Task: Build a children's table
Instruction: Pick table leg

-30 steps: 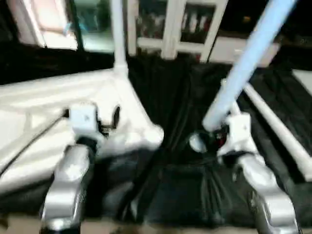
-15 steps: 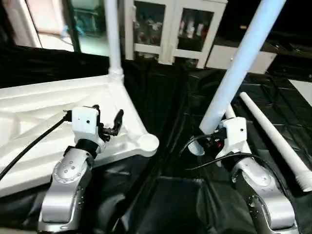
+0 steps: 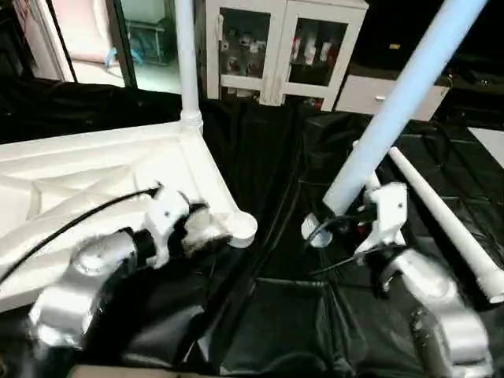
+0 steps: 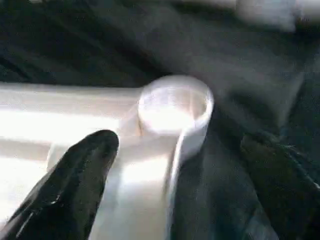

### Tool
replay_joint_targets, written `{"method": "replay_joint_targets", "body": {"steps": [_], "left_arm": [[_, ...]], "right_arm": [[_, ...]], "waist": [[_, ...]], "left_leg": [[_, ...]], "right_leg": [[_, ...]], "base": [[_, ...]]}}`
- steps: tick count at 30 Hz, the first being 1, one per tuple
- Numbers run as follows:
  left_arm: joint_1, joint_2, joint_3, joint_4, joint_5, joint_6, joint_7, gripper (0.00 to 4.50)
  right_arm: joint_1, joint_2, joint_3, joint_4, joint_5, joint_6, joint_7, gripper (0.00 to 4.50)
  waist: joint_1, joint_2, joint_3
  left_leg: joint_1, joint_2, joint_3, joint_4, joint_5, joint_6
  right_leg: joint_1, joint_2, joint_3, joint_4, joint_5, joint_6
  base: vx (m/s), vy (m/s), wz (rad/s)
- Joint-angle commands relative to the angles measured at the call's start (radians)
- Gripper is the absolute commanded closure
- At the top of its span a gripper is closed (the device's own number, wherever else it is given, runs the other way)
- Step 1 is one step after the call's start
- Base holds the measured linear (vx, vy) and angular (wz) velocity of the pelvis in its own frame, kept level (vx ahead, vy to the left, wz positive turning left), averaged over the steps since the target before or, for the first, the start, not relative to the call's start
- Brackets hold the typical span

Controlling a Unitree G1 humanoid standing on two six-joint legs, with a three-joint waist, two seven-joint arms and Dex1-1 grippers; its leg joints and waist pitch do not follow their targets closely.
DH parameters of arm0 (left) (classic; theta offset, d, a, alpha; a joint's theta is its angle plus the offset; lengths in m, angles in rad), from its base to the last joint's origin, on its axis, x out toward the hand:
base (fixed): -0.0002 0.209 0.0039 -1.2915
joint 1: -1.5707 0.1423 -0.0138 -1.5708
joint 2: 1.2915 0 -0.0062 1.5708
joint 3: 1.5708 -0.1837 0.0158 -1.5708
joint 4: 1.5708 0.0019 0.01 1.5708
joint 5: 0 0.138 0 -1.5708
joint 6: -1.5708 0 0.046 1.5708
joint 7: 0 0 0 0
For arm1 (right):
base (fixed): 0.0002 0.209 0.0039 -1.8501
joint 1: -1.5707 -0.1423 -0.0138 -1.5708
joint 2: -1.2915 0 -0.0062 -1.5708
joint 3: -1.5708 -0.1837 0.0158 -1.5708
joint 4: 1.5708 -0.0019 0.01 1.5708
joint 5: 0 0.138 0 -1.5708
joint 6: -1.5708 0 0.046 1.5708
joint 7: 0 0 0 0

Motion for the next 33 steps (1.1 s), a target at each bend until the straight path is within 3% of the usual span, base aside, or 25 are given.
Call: {"method": "replay_joint_targets", "body": {"steps": [1, 2, 3, 5, 7, 11, 17, 18, 19, 21, 22, 23, 24, 25, 26, 27, 29, 33], "left_arm": [[-0.032, 0.019, -0.030, 0.037, 0.027, -0.025, -0.068, 0.07], [-0.043, 0.027, -0.037, 0.052, 0.027, -0.021, -0.089, 0.07], [-0.056, 0.036, -0.046, 0.069, 0.034, -0.025, -0.107, 0.07], [-0.094, 0.038, -0.060, 0.130, 0.053, -0.053, -0.122, 0.07], [-0.103, 0.036, -0.062, 0.144, 0.053, -0.061, -0.126, 0.33], [-0.114, 0.032, -0.063, 0.155, 0.012, -0.050, -0.168, 0.59], [-0.084, 0.031, -0.071, 0.122, 0.029, -0.030, -0.160, 1.15], [-0.076, 0.035, -0.070, 0.110, 0.031, -0.026, -0.156, 1.21], [-0.073, 0.036, -0.070, 0.104, 0.033, -0.028, -0.152, 1.22], [-0.065, 0.042, -0.066, 0.086, 0.045, -0.020, -0.130, 1.42], [-0.059, 0.050, -0.068, 0.074, 0.057, -0.018, -0.123, 1.58], [-0.053, 0.057, -0.069, 0.065, 0.062, -0.011, -0.122, 1.71], [-0.043, 0.069, -0.071, 0.049, 0.070, -0.006, -0.122, 1.71], [-0.038, 0.075, -0.071, 0.042, 0.072, -0.005, -0.122, 1.74], [-0.030, 0.078, -0.065, 0.035, 0.072, 0.001, -0.116, 1.82], [-0.030, 0.078, -0.065, 0.035, 0.072, 0.001, -0.116, 2.09], [-0.013, 0.080, -0.045, 0.023, 0.059, 0.003, -0.108, 2.15], [0.002, 0.088, -0.041, 0.015, 0.056, 0.004, -0.111, 2.50]], "right_arm": [[-0.012, -0.021, -0.020, -0.001, 0.013, 0.001, 0.036, 2.64], [-0.014, -0.031, -0.018, 0.002, 0.012, 0.001, 0.049, 2.64], [-0.014, -0.040, -0.016, 0.003, 0.013, 0.002, 0.062, 2.64], [-0.016, -0.059, -0.013, 0.005, 0.016, 0.003, 0.089, 2.64], [-0.016, -0.062, -0.012, 0.003, 0.021, 0.006, 0.095, 2.64], [-0.014, -0.076, -0.006, 0.003, 0.028, 0.007, 0.112, 2.64], [-0.041, -0.062, -0.004, 0.027, 0.022, -0.001, 0.111, 2.64], [-0.053, -0.054, -0.004, 0.031, 0.023, 0.000, 0.106, 2.64], [-0.058, -0.052, -0.003, 0.032, 0.023, 0.000, 0.104, 2.64], [-0.076, -0.043, -0.001, 0.044, 0.023, -0.004, 0.100, 2.64], [-0.088, -0.036, -0.001, 0.056, 0.022, -0.010, 0.096, 2.64], [-0.097, -0.032, -0.001, 0.066, 0.021, -0.012, 0.094, 2.64], [-0.109, -0.027, 0.000, 0.079, 0.019, -0.015, 0.092, 2.64], [-0.113, -0.025, 0.001, 0.084, 0.018, -0.016, 0.091, 2.64], [-0.116, -0.024, 0.000, 0.087, 0.020, -0.016, 0.092, 2.64], [-0.116, -0.024, 0.000, 0.087, 0.020, -0.016, 0.092, 2.64], [-0.117, -0.021, -0.002, 0.093, 0.020, -0.018, 0.098, 2.64], [-0.113, -0.020, -0.001, 0.094, 0.018, -0.019, 0.103, 2.64]], "waist": [[0.001, 0.023, -0.058], [0.003, 0.023, -0.061], [0.004, 0.026, -0.069], [0.005, 0.026, -0.071], [0.008, 0.027, -0.068], [0.009, 0.033, -0.060], [0.008, 0.029, -0.050], [0.008, 0.020, -0.050], [0.010, 0.024, -0.050], [0.009, 0.022, -0.050], [0.007, 0.007, -0.052], [0.010, 0.013, -0.052], [0.010, 0.010, -0.052], [0.010, 0.014, -0.051], [0.009, 0.004, -0.051], [0.011, 0.007, -0.051], [0.013, 0.009, -0.054], [0.018, 0.003, -0.052]], "left_leg": [[-0.007, 0.059, -0.011, -0.106, -0.077, 0.012], [-0.005, 0.059, -0.009, -0.102, -0.038, 0.019], [-0.005, 0.055, -0.007, -0.092, 0.065, 0.037], [-0.005, 0.051, -0.001, -0.086, 0.122, 0.068], [-0.010, 0.057, -0.001, -0.090, 0.095, 0.078], [-0.008, 0.067, -0.001, -0.100, -0.029, 0.045], [-0.008, 0.073, 0.005, -0.110, -0.165, 0.001], [-0.007, 0.076, 0.009, -0.111, -0.173, -0.002], [-0.007, 0.077, 0.009, -0.111, -0.170, -0.003], [-0.010, 0.078, 0.011, -0.113, -0.155, -0.005], [-0.009, 0.077, 0.014, -0.110, -0.140, 0.001], [-0.010, 0.077, 0.012, -0.110, -0.131, 0.002], [-0.009, 0.077, 0.013, -0.110, -0.119, 0.005], [-0.009, 0.077, 0.013, -0.111, -0.114, 0.003], [-0.008, 0.077, 0.016, -0.110, -0.114, 0.004], [-0.010, 0.076, 0.014, -0.110, -0.109, 0.004], [-0.009, 0.076, 0.016, -0.108, -0.083, 0.010], [-0.008, 0.075, 0.019, -0.109, -0.074, 0.017]], "right_leg": [[0.037, -0.070, 0.038, -0.056, -0.096, -0.185], [0.038, -0.070, 0.037, -0.051, -0.048, -0.198], [0.043, -0.070, 0.035, -0.036, 0.082, -0.231], [0.041, -0.064, 0.031, -0.032, 0.156, -0.260], [0.047, -0.072, 0.032, -0.036, 0.128, -0.280], [0.045, -0.077, 0.033, -0.047, -0.023, -0.282], [0.038, -0.078, 0.037, -0.063, -0.218, -0.242], [0.036, -0.079, 0.038, -0.066, -0.247, -0.231], [0.035, -0.079, 0.039, -0.065, -0.252, -0.228], [0.034, -0.078, 0.039, -0.064, -0.250, -0.220], [0.032, -0.075, 0.038, -0.064, -0.238, -0.214], [0.033, -0.077, 0.039, -0.061, -0.234, -0.214], [0.031, -0.077, 0.038, -0.061, -0.229, -0.214], [0.030, -0.075, 0.038, -0.060, -0.227, -0.213], [0.029, -0.074, 0.037, -0.061, -0.224, -0.212], [0.031, -0.075, 0.037, -0.058, -0.217, -0.213], [0.030, -0.074, 0.037, -0.055, -0.175, -0.219], [0.030, -0.073, 0.036, -0.055, -0.168, -0.220]], "base": [[0.057, -0.009, 0.00], [0.057, -0.009, 0.00], [0.076, -0.003, 0.00], [0.064, 0.002, 0.01], [0.000, 0.000, 0.00], [0.000, 0.000, 0.00], [0.000, 0.000, 0.00], [0.000, 0.000, 0.00], [0.000, 0.000, 0.00], [0.000, 0.000, 0.00], [0.000, 0.000, 0.00], [0.000, 0.000, 0.00], [0.000, 0.000, 0.00], [0.000, 0.000, 0.00], [0.000, 0.000, 0.00], [0.000, 0.000, 0.00], [0.000, 0.000, 0.00], [0.000, 0.000, 0.00]]}}
